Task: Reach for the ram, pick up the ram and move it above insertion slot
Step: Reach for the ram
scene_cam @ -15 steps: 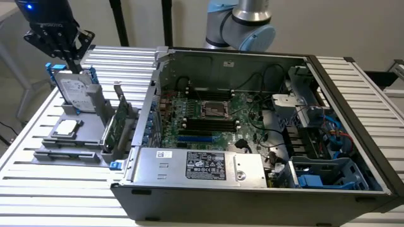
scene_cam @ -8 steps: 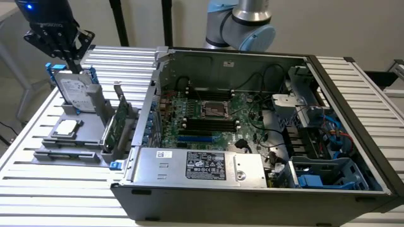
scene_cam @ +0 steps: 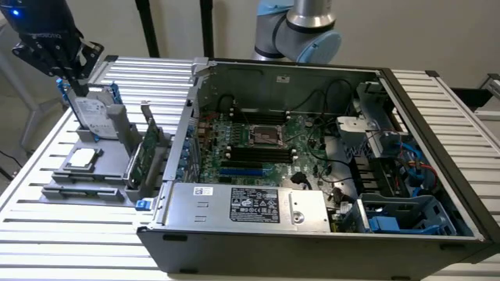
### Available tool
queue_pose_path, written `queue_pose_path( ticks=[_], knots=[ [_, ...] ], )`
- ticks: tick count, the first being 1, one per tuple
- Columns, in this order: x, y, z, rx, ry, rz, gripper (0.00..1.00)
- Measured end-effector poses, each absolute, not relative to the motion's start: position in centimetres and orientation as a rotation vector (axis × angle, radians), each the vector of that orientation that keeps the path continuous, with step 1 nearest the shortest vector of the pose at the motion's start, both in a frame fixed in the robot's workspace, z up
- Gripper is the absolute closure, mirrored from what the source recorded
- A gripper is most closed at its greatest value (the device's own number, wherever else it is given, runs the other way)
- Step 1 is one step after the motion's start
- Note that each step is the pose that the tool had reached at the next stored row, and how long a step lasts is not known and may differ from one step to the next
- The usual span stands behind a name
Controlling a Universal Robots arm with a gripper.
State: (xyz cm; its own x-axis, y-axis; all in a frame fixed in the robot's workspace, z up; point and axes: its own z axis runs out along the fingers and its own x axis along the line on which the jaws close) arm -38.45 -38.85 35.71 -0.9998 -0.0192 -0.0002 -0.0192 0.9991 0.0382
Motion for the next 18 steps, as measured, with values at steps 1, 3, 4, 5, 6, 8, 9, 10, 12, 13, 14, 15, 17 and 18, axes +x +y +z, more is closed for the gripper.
queue_pose_path(
  ticks=[1,3,4,5,6,8,9,10,12,13,14,15,17,18],
  knots=[
    [-38.7,-39.3,35.7,0.03,-3.141,-0.06,0.89],
    [-38.9,-40.2,35.7,0.03,-3.141,-0.06,0.89],
    [-39.0,-40.6,35.6,0.03,-3.141,-0.06,0.89],
    [-39.0,-41.1,35.6,0.03,-3.141,-0.06,0.89],
    [-39.1,-41.6,35.6,0.03,-3.141,-0.06,0.89],
    [-39.1,-42.5,35.5,0.03,-3.141,-0.06,0.89],
    [-39.1,-42.9,35.4,0.03,-3.141,-0.06,0.89],
    [-39.1,-43.4,35.4,0.03,-3.141,-0.06,0.89],
    [-39.1,-44.3,35.2,0.03,-3.141,-0.06,0.89],
    [-39.1,-44.7,35.2,0.03,-3.141,-0.06,0.89],
    [-39.1,-45.2,35.0,0.03,-3.141,-0.06,0.89],
    [-39.1,-45.6,34.9,0.03,-3.141,-0.06,0.89],
    [-39.1,-46.6,34.6,0.03,-3.141,-0.061,0.89],
    [-39.1,-47.0,34.4,0.03,-3.141,-0.061,0.89]
  ],
)
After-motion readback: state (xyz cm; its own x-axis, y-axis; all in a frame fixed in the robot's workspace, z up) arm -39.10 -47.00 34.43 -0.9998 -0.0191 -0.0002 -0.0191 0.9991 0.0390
